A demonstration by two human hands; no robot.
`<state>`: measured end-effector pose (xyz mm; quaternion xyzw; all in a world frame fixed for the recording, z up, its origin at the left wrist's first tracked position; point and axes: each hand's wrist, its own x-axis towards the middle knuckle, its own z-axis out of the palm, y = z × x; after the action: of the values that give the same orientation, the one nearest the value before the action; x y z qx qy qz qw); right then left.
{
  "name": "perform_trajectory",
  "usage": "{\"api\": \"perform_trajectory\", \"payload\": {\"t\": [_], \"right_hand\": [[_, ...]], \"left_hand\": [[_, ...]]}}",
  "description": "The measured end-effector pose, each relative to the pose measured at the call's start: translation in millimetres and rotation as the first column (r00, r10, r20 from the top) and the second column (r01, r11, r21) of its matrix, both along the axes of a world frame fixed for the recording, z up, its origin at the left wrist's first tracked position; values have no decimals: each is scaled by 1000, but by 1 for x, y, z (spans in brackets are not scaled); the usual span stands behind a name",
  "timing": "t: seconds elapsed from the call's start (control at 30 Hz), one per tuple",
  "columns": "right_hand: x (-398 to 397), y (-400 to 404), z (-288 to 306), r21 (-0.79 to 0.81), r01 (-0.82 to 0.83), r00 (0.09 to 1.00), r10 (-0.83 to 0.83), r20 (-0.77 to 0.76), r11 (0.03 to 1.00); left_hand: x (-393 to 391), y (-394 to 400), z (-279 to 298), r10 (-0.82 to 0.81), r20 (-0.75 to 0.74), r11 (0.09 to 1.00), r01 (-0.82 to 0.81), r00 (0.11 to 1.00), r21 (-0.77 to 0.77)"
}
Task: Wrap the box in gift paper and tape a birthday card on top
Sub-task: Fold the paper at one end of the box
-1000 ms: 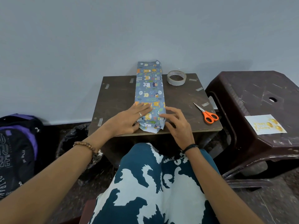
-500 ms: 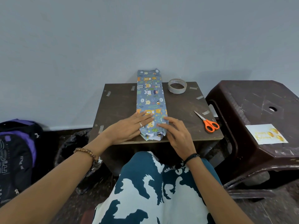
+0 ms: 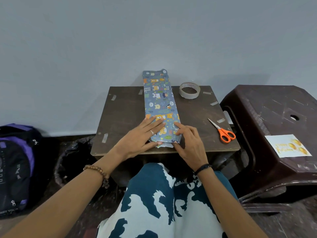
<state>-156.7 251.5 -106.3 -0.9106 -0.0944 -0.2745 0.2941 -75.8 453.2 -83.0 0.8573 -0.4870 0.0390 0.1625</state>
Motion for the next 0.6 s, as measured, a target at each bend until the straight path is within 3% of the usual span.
{"api": "perform_trajectory", "payload": {"t": [0.2,0.33,0.43,0.6], "right_hand": [[-4,4,0,34,23,1000,-23,12,999],[-5,7,0,19,71,994,-72,84,997],[-7,9,3,-17,107,985,-103,138,994],[-12,11,6,8,97,990,-97,103,995]], "left_hand": [[-7,-2,4,48,-33,999,-48,998,16],[-15,-10,4,132,214,986,-151,968,77],[-24,-13,5,184,279,982,-186,943,-20],[-41,-8,4,230,195,960,-189,954,-207]]}}
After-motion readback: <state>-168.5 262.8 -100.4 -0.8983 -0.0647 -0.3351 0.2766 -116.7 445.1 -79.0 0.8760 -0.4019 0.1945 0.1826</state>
